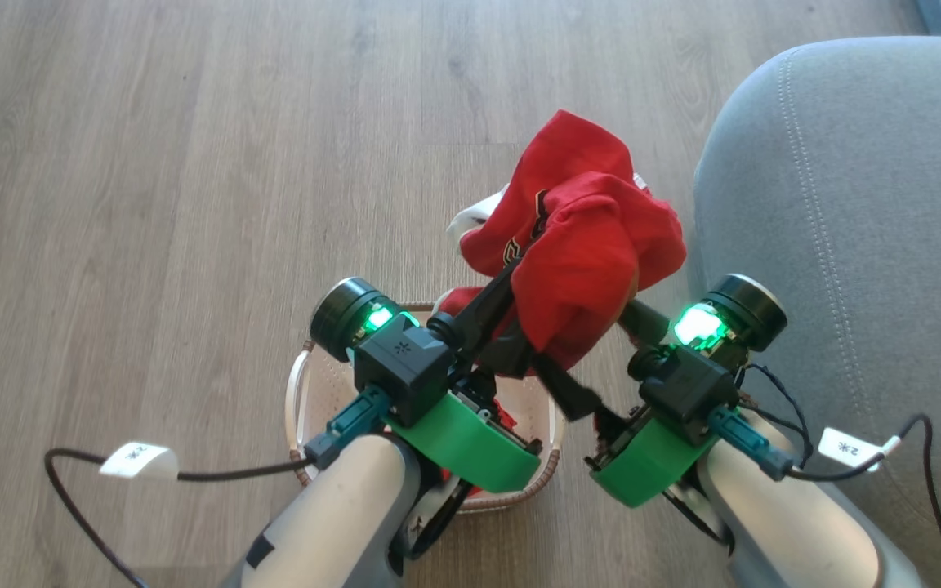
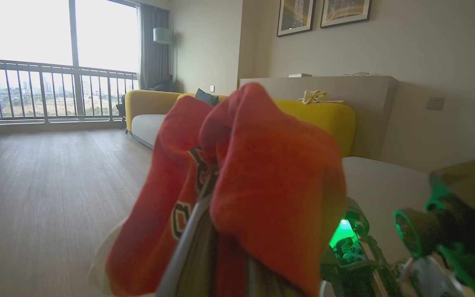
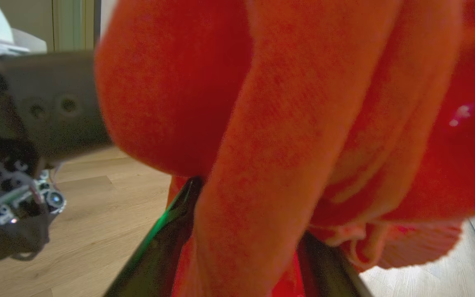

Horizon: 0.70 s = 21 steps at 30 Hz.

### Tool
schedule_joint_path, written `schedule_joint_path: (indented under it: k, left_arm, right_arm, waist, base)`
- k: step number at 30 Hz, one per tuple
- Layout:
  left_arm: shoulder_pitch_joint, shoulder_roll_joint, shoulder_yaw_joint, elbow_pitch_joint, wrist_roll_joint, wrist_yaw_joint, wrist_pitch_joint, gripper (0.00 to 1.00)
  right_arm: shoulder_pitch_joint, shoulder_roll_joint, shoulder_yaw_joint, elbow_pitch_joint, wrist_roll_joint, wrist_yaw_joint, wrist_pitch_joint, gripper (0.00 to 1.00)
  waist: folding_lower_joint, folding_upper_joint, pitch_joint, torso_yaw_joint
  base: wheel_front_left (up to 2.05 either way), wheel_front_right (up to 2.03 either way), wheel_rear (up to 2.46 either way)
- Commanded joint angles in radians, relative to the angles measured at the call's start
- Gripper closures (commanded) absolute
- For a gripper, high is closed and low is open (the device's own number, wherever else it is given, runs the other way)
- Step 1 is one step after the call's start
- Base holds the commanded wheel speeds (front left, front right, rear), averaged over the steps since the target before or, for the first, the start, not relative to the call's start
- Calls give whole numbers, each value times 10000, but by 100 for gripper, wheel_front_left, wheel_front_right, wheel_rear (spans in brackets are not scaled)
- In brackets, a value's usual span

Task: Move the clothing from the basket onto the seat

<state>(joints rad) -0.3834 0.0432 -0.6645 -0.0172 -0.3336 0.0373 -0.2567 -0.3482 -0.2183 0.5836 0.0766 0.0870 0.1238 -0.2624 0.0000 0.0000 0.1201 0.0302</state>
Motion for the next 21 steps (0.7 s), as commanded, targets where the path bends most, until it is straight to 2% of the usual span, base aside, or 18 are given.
schedule_joint_path:
  k: [1, 21]
  left_arm:
    - [-351, 70, 276, -297, -53, -19, -51, 100]
    - [-322, 70, 440, -253, 104, -38, -51, 98]
  right_arm:
    - [-325, 200, -40, -251, 43, 69, 6, 100]
    - [5, 738, -1430, -580, -331, 69, 6, 100]
  waist:
    - [0, 0, 47, 57]
    - [0, 0, -36, 122]
  base:
    - [0, 0, 0]
    - [0, 0, 0]
